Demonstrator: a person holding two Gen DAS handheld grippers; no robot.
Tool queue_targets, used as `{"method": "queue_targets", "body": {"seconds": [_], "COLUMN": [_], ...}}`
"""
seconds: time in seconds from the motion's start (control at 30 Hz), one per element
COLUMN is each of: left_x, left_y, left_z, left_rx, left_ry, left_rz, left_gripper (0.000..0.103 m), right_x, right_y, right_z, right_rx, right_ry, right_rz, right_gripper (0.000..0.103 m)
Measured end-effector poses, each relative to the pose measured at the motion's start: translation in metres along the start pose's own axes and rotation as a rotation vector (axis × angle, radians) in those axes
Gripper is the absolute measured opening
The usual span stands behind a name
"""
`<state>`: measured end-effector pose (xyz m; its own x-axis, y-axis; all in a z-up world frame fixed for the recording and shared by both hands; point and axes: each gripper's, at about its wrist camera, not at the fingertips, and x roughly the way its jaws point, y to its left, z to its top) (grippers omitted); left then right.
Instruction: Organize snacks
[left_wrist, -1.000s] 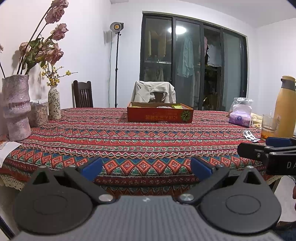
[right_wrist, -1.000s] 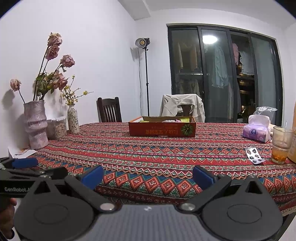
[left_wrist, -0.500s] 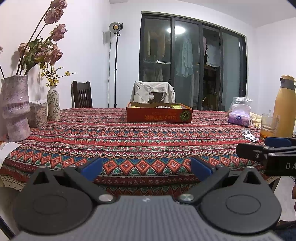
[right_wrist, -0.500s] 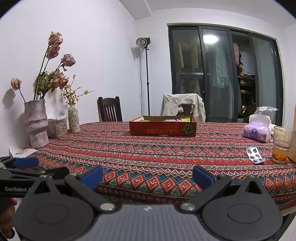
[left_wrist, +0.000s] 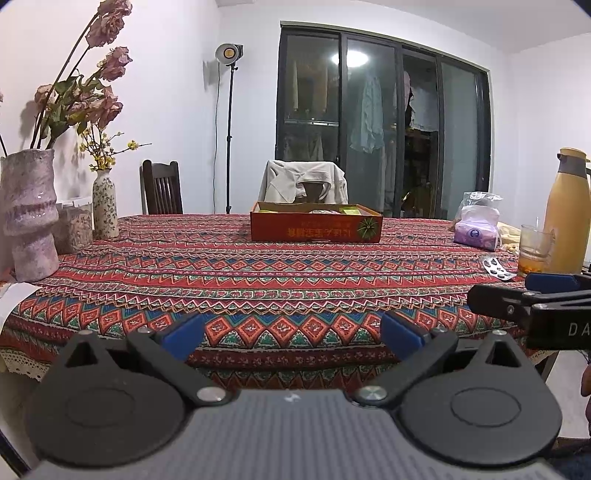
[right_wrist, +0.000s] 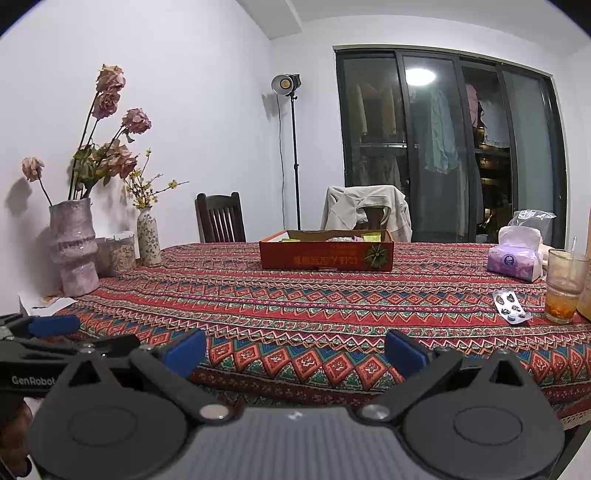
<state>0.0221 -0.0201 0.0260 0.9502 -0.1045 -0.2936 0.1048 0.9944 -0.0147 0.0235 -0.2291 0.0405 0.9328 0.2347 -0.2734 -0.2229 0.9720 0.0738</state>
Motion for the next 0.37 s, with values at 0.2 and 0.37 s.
{"method": "queue_targets", "body": {"seconds": [0.2, 0.37], "left_x": [0.0, 0.0013], "left_y": [-0.0001, 0.0], "left_z": [0.0, -0.0008], "left_rx": [0.002, 0.006], "left_ry": [-0.002, 0.004], "left_rz": [-0.004, -0.016], "left_gripper": [0.103, 0.103], "right_x": [0.0, 0.0015], "right_y": [0.0015, 0.002], "right_z": [-0.0004, -0.0016], "right_rx": [-0.005, -0.008], "right_ry": [0.002, 0.008], "right_rz": [-0.001, 0.002], "right_gripper": [0.103, 0.103]}}
